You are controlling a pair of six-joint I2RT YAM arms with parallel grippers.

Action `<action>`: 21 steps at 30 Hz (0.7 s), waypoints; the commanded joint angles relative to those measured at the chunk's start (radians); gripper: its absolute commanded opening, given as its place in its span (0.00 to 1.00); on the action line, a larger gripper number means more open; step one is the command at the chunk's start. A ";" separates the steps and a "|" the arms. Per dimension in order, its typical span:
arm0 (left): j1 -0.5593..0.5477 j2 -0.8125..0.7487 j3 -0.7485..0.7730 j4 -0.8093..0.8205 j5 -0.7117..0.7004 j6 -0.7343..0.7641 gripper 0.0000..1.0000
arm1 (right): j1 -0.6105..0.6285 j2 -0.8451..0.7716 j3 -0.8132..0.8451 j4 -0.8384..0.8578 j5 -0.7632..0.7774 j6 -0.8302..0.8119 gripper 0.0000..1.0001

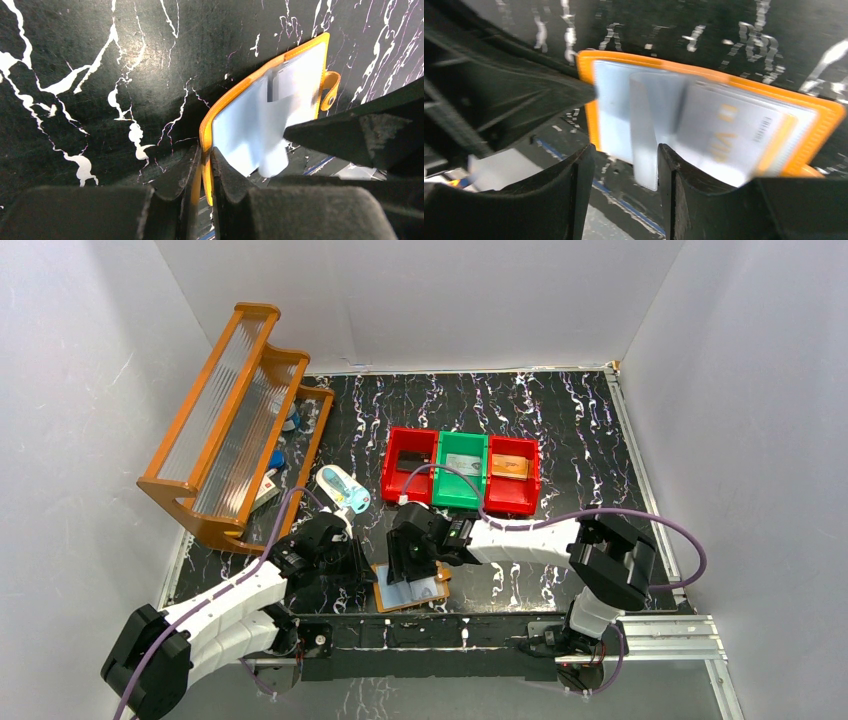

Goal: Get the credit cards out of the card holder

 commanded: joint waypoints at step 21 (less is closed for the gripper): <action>-0.002 -0.097 0.030 -0.089 -0.046 -0.020 0.27 | 0.003 -0.094 -0.059 0.208 -0.050 0.036 0.60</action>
